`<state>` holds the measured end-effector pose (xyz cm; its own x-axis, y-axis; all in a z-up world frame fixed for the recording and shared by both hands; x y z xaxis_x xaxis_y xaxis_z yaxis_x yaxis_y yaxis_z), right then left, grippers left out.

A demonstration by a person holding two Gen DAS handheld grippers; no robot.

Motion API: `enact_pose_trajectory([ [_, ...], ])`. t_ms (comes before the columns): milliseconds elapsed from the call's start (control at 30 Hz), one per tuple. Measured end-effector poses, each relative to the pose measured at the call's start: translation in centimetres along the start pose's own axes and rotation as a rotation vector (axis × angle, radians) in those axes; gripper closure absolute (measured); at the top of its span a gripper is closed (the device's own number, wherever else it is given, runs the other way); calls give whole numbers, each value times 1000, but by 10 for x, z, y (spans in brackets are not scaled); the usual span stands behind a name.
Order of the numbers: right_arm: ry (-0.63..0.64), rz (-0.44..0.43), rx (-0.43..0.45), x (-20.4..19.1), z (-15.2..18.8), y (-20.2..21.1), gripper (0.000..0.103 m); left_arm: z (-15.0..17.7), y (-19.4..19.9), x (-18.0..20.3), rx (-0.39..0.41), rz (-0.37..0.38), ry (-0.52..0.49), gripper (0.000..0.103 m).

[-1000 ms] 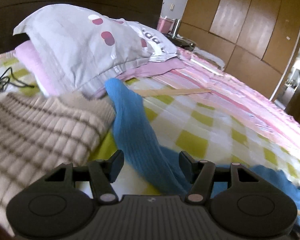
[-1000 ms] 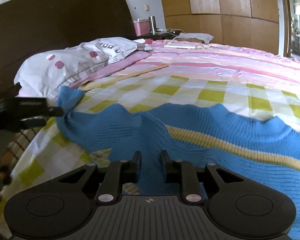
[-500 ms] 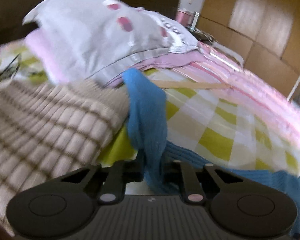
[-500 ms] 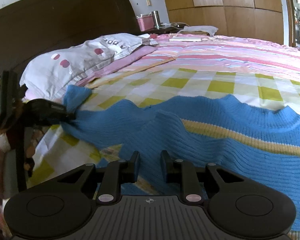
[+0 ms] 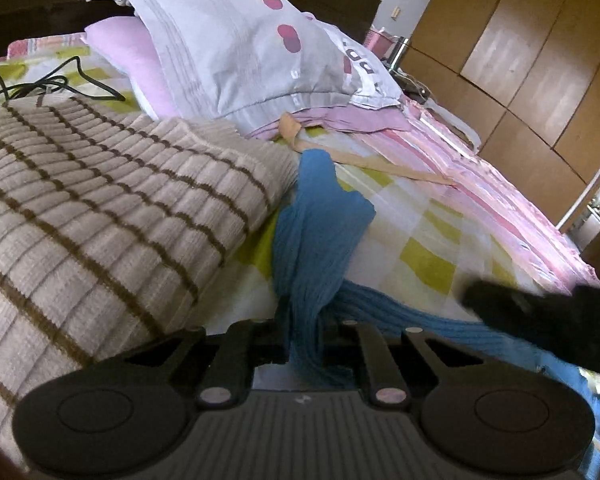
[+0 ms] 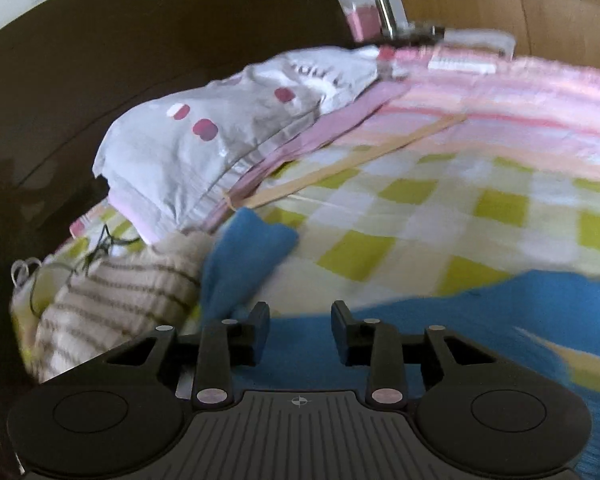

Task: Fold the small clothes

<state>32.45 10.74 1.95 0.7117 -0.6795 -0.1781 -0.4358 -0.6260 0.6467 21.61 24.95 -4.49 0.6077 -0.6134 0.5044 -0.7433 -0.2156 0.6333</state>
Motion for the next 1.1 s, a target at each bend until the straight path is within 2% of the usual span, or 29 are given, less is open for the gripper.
enact_pose_trajectory([
  [200, -199, -75, -37, 4, -20, -55, 69, 0, 0, -3, -3, 11, 2, 83],
  [533, -385, -164, -85, 21, -24, -101, 67, 0, -1, -2, 2, 5, -13, 83],
  [800, -411, -190, -86, 16, -25, -117, 68, 0, -3, -1, 2, 5, -18, 83],
  [867, -422, -190, -84, 14, -25, -119, 73, 0, -2, -1, 2, 6, -21, 83],
  [933, -425, -178, -87, 12, -24, -120, 89, 0, -2, -1, 1, 7, -26, 83],
  [1100, -384, -140, -60, 12, -21, -107, 94, 1, -1, 1, 6, 14, -30, 83],
])
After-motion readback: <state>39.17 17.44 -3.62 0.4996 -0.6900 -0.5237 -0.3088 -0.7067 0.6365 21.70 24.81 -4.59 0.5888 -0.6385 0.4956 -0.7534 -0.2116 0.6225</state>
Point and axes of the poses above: each gripper's, at about its wrist camera, not at the fingertips, and y roughly against the way its jaws point, x to its right, z to its underside, the point moved 1 cm from there along -y, roughly the way its jaws point, and after that the axes turned 11 degrees about y, right-handed, at the moved point
